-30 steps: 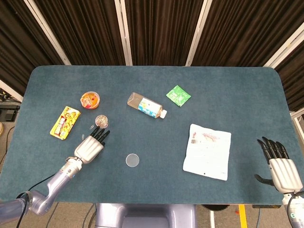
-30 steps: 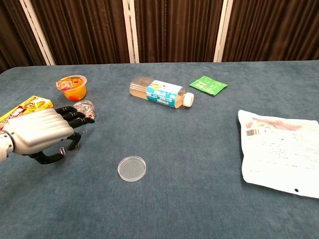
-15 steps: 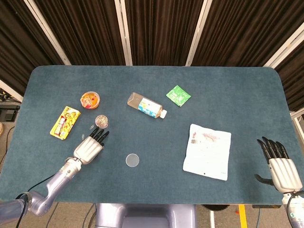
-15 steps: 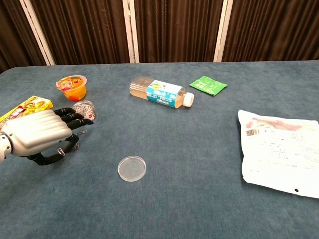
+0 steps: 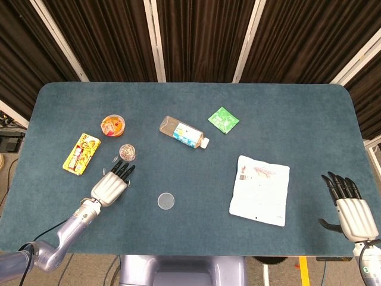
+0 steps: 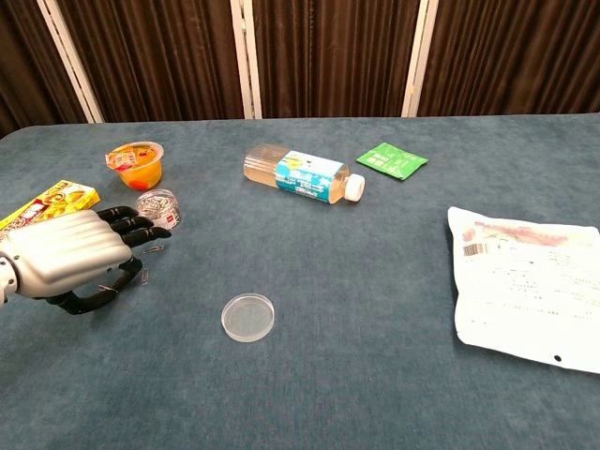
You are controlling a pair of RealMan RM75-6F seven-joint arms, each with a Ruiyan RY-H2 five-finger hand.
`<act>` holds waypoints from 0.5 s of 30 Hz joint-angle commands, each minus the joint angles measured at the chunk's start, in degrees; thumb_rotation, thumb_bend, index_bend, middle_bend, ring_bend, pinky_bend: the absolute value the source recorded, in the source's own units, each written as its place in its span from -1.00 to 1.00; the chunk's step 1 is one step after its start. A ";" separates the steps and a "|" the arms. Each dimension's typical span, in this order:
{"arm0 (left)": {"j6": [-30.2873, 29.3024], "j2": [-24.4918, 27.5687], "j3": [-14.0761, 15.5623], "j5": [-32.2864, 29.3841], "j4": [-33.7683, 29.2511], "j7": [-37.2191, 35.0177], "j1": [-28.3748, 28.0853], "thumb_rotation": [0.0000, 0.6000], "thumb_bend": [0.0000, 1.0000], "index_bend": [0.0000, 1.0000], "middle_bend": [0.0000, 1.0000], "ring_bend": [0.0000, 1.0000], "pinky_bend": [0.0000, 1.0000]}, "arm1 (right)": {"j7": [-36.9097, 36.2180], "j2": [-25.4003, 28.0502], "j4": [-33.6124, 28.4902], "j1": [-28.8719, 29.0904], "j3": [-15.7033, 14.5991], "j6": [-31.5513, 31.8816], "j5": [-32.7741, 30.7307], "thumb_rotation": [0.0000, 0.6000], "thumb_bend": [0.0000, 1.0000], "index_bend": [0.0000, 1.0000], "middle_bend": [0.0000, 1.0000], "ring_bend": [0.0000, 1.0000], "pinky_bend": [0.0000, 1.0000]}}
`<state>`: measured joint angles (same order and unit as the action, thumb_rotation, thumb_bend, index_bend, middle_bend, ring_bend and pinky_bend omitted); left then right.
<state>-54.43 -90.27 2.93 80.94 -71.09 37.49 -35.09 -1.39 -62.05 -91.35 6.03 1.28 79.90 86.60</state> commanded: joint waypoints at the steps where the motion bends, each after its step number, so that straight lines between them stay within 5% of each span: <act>1: -0.13 0.00 -0.04 0.12 -0.01 -0.13 0.02 1.00 -0.06 0.13 -1.00 -1.00 -1.00 | 0.06 -0.02 0.03 0.03 0.01 -0.04 -0.04 1.00 -1.00 -1.00 -1.00 -1.00 -1.00; 15: -3.63 0.10 -1.13 2.28 0.40 -3.79 0.43 1.00 -0.01 0.19 -1.00 -1.00 -1.00 | 0.12 0.09 -0.10 -0.05 -0.08 0.07 0.07 1.00 -1.00 -1.00 -1.00 -1.00 -1.00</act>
<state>-57.94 -90.21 1.93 83.13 -70.72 33.85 -34.69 -1.28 -61.96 -91.45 5.98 1.20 79.96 86.67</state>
